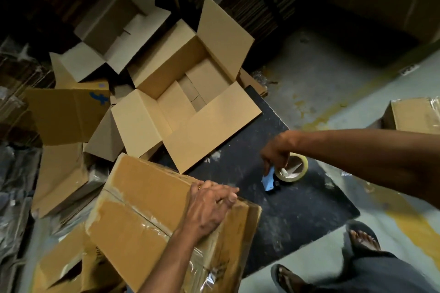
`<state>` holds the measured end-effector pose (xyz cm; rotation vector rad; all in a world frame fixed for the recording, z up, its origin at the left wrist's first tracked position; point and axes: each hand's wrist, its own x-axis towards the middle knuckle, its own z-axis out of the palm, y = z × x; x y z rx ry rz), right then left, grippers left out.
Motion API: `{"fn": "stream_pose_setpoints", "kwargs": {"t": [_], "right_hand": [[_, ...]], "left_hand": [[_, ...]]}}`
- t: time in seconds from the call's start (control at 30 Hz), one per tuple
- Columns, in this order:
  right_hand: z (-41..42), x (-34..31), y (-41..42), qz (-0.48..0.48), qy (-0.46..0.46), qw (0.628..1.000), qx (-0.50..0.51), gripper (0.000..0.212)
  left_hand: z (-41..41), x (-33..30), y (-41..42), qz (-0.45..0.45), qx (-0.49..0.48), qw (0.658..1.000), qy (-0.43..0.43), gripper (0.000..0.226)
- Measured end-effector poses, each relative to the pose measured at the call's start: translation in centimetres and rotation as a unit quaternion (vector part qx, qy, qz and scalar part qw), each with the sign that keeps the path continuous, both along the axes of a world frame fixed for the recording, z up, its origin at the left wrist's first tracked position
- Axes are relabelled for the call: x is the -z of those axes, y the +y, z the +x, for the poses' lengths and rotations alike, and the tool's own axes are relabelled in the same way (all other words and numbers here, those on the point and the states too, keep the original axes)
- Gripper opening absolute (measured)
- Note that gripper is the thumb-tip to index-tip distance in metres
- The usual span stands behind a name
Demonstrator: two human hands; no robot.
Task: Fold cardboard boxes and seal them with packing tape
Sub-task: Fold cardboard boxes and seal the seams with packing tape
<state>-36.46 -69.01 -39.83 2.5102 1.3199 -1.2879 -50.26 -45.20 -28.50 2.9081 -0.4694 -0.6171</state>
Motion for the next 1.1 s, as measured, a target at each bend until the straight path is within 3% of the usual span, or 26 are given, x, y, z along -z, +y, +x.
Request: {"fn": "stream_pose_setpoints", "kwargs": {"t": [0.1, 0.23, 0.33, 0.43, 0.53, 0.63, 0.73, 0.83, 0.93, 1.1], "right_hand": [[-0.4, 0.1, -0.6, 0.032, 0.017, 0.998, 0.05, 0.058], [-0.4, 1.2, -1.1, 0.067, 0.027, 0.988, 0.139, 0.049], [-0.9, 1.4, -1.2, 0.069, -0.029, 0.979, 0.19, 0.044], [-1.3, 1.8, -1.3, 0.071, -0.111, 0.968, 0.214, 0.038], [-2.0, 2.4, -0.9, 0.043, -0.134, 0.966, 0.218, 0.04], [-3.0, 2.0, -0.1, 0.039, -0.137, 0.955, 0.259, 0.043], [-4.9, 0.9, 0.5, 0.112, -0.147, 0.928, 0.324, 0.05], [-10.0, -0.2, 2.4, 0.313, -0.111, 0.839, 0.43, 0.069], [-17.5, -0.6, 5.6, 0.469, -0.03, 0.682, 0.561, 0.084], [-24.4, -0.6, 12.5, 0.62, 0.026, 0.462, 0.634, 0.063]], "left_hand": [[-0.1, 0.8, 1.1, -0.128, -0.034, 0.989, -0.07, 0.054], [-0.2, 1.1, 0.8, -0.016, 0.003, 1.0, -0.02, 0.079], [0.7, 0.9, 0.0, 0.075, 0.056, 0.995, 0.019, 0.093], [1.3, 0.3, -0.7, 0.119, 0.095, 0.987, 0.059, 0.096], [2.0, 0.2, -0.9, 0.134, 0.116, 0.981, 0.078, 0.108], [2.2, 0.2, -0.3, 0.082, 0.124, 0.987, 0.056, 0.12], [1.8, 1.2, 1.8, -0.071, 0.088, 0.993, -0.04, 0.08], [1.6, 3.1, 3.9, -0.09, 0.118, 0.977, -0.152, 0.067], [1.8, 4.0, 3.8, -0.099, 0.111, 0.973, -0.178, 0.071], [1.6, 4.5, 3.8, -0.095, 0.092, 0.97, -0.206, 0.071]]}}
